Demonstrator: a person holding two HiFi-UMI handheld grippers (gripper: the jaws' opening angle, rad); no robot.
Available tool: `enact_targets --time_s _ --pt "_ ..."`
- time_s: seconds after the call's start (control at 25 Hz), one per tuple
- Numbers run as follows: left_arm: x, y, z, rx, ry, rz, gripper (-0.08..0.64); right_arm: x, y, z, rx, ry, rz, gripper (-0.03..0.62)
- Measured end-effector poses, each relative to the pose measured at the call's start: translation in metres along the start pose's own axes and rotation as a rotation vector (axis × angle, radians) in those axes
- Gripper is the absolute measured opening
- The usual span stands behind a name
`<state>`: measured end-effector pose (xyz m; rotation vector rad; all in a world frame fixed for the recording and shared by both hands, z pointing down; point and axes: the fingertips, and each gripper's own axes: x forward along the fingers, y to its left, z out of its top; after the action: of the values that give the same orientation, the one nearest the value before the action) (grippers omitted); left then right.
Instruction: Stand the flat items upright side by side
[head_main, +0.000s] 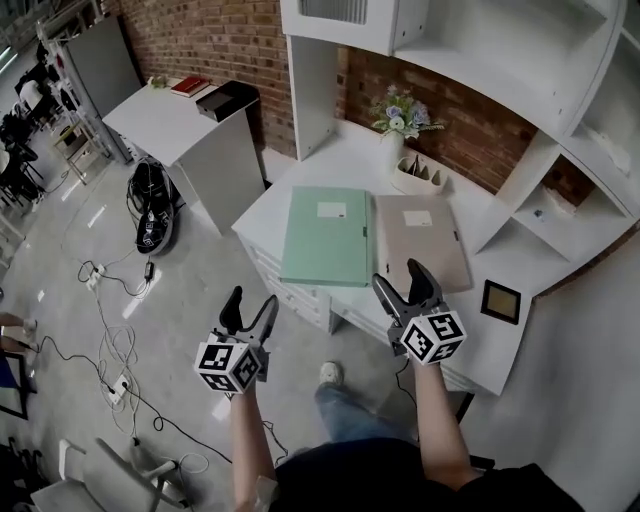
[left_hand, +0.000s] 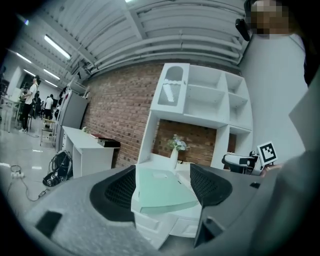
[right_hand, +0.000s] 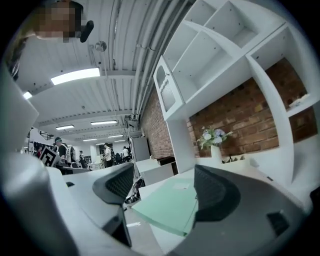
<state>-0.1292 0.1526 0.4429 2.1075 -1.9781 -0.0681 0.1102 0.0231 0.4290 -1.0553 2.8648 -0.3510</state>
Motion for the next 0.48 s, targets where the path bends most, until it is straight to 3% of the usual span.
enact_targets --time_s 0.24,0.48 --pt "0.076 0.048 0.014 0.0 0.037 0.009 0.313 0.075 -0.037 -0.001 0.026 0.029 -0.02 0.359" --pt "0.114 0.068 0.013 -0.007 0.082 0.008 0.313 0.111 -0.056 -0.006 0.055 0.06 -0.038 0.359"
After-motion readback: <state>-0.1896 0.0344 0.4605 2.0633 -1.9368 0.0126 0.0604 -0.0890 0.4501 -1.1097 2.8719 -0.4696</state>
